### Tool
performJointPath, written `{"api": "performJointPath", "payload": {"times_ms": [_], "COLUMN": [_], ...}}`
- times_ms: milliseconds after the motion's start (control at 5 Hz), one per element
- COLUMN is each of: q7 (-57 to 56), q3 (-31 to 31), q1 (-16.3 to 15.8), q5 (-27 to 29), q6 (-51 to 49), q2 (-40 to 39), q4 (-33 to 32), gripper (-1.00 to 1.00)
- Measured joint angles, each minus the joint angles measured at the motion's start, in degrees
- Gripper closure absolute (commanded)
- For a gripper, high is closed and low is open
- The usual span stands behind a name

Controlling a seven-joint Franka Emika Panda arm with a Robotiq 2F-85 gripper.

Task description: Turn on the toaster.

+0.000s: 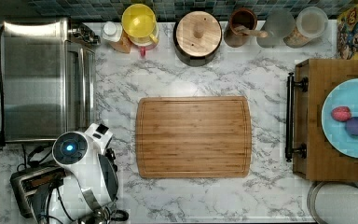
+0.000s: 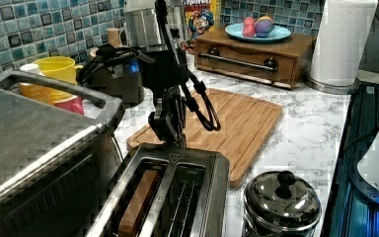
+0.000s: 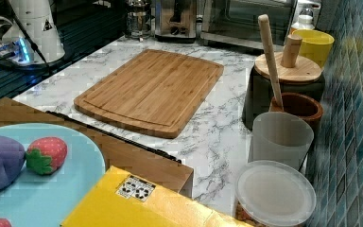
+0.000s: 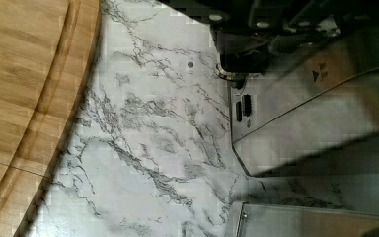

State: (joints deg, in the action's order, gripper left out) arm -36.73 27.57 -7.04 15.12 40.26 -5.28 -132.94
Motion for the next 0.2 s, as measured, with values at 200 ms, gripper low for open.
{"api": "performJointPath", "payload": {"times_ms": [200], "q7": [0.00], "q3": [0.00], "q1": [0.00], "q5": [0.01], "q6": [-0.06], "q2": [0.01], "q4": [0.00], "gripper": [1.00]}}
